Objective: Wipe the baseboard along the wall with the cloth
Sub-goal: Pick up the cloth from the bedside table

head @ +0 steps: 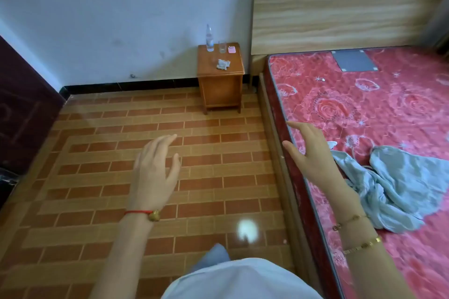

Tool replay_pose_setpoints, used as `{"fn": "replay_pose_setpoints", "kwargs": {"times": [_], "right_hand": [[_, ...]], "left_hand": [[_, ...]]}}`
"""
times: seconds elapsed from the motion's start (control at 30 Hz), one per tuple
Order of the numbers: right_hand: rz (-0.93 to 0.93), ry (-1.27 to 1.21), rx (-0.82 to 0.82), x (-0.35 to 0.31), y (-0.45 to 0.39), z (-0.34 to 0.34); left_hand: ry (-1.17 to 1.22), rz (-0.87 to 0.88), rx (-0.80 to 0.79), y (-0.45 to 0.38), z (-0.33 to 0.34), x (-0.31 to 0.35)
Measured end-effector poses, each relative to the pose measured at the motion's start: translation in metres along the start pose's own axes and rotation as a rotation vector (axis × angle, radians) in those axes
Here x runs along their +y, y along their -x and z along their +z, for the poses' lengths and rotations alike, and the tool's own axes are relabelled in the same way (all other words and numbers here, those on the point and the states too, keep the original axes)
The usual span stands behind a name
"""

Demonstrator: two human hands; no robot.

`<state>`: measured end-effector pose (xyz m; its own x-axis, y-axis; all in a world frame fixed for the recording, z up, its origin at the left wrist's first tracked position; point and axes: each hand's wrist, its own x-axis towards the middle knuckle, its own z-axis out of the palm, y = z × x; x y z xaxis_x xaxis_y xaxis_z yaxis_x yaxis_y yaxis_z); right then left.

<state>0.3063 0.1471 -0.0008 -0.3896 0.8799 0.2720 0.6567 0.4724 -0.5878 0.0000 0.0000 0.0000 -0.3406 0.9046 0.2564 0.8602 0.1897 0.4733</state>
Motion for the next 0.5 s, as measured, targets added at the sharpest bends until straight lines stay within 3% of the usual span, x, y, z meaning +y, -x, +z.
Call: {"fn": "replay_pose_setpoints", "kwargs": {"times": [0.27, 0.5], "right_hand": [[0.043, 0.013, -0.039, 0.012, -0.041, 0.021], [0.072, -0.007, -0.067, 0.025, -0.135, 0.058]], "left_hand": [[0.018, -0.030, -0.001, -0.039, 0.016, -0.009], [0.016, -0.036, -0.012, -0.131, 0.043, -0.039]]}}
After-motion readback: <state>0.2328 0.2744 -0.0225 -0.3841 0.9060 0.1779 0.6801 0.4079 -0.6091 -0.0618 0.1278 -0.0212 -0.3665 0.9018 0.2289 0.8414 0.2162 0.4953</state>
